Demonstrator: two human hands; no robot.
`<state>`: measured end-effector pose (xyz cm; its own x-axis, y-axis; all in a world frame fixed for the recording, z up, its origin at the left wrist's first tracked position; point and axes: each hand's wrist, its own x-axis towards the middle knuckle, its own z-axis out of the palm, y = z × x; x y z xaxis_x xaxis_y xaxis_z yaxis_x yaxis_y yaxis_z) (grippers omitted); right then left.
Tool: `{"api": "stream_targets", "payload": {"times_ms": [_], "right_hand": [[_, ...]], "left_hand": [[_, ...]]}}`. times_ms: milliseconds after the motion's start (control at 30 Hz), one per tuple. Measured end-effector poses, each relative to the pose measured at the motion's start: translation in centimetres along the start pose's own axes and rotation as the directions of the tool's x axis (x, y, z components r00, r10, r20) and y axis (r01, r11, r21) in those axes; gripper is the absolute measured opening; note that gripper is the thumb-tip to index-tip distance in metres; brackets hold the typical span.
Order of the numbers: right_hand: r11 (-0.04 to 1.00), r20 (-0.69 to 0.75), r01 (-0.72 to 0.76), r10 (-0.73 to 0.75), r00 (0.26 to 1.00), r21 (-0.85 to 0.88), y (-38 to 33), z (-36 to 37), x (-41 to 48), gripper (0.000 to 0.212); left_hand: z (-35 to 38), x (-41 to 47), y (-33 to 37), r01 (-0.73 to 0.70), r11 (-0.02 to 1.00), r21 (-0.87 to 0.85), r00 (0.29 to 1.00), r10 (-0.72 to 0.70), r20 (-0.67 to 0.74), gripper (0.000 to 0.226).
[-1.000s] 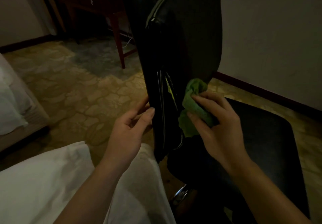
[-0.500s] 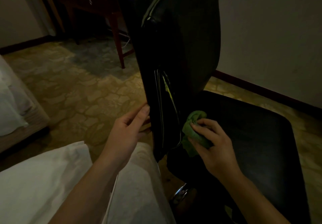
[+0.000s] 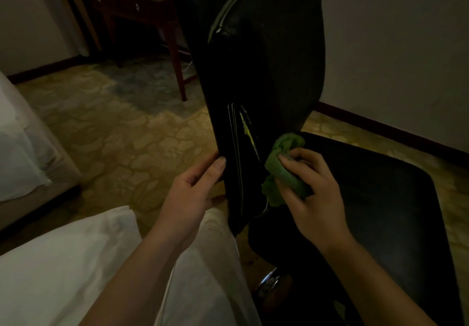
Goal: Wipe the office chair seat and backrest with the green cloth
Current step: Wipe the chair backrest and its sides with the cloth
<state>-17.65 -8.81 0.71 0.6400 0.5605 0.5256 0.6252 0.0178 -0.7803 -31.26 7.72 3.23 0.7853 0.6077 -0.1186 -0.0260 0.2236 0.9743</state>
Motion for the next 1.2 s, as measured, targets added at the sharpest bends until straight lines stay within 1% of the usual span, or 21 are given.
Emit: {"api": "stream_targets", "payload": {"times_ms": [67,200,333,400,467,600,667,800,867,967,1067,1133,1200], "right_hand": [[0.999,-0.003,-0.033,0.033,0.999,0.002,1.3,0.2,-1.2,0.045],[0.984,-0.003,-0.170,0.170,0.985,-0.058,3.9,1.0,-4.5,0.052],[0.966,0.000,-0.248,0.249,0.969,-0.077,4.5,0.7,-5.8,0.056],[0.971,-0.035,-0.233,0.232,0.972,-0.045,3.9,0.3,-5.3,0.054],[0.982,-0.071,-0.188,0.186,0.980,-0.016,2.8,0.1,-4.2,0.050],[0.996,-0.053,-0.087,0.088,0.995,0.016,0.2,-0.1,-1.4,0.046],[0.997,-0.050,-0.066,0.068,0.996,0.034,-0.4,-0.1,-0.5,0.045],[0.995,-0.049,-0.083,0.086,0.995,0.057,0.1,0.5,-0.9,0.045],[0.990,-0.058,-0.120,0.124,0.991,0.068,1.1,0.9,-2.0,0.046],[0.977,-0.054,-0.210,0.212,0.976,0.038,2.8,1.3,-3.9,0.048],[0.961,-0.024,-0.276,0.276,0.961,0.003,3.8,1.0,-5.0,0.052],[0.965,-0.050,-0.263,0.261,0.964,-0.024,3.5,0.6,-4.9,0.051],[0.980,-0.109,-0.199,0.195,0.975,-0.026,2.5,0.3,-3.9,0.047]], "left_hand": [[0.0,0.1,-0.1,-0.004,1.000,-0.006,1.000,0.004,-0.003,0.055],[0.2,0.0,-0.1,-0.011,1.000,-0.016,1.000,0.011,0.004,0.057],[0.5,-0.2,-0.1,-0.024,0.999,-0.021,1.000,0.024,-0.004,0.056],[0.7,-0.3,-0.1,-0.030,0.999,-0.016,0.999,0.029,-0.017,0.055],[0.8,-0.3,-0.1,-0.034,0.999,-0.005,0.999,0.034,-0.024,0.056],[0.8,-0.4,-0.1,-0.032,0.999,-0.027,0.999,0.031,-0.034,0.056],[0.8,-0.5,-0.1,-0.023,0.998,-0.059,1.000,0.022,-0.016,0.054],[0.5,-0.6,-0.2,-0.013,0.997,-0.076,1.000,0.014,0.013,0.047],[0.3,-0.6,-0.5,-0.020,0.999,-0.050,0.999,0.021,0.030,0.052],[0.0,-0.7,-1.2,-0.050,0.998,-0.036,0.997,0.052,0.056,0.054],[0.1,-1.0,-1.7,-0.121,0.991,0.058,0.991,0.117,0.066,0.064],[0.4,-1.1,-1.9,-0.158,0.980,0.118,0.987,0.154,0.043,0.066],[0.8,-1.1,-1.9,-0.179,0.974,0.139,0.983,0.181,-0.004,0.063]]}}
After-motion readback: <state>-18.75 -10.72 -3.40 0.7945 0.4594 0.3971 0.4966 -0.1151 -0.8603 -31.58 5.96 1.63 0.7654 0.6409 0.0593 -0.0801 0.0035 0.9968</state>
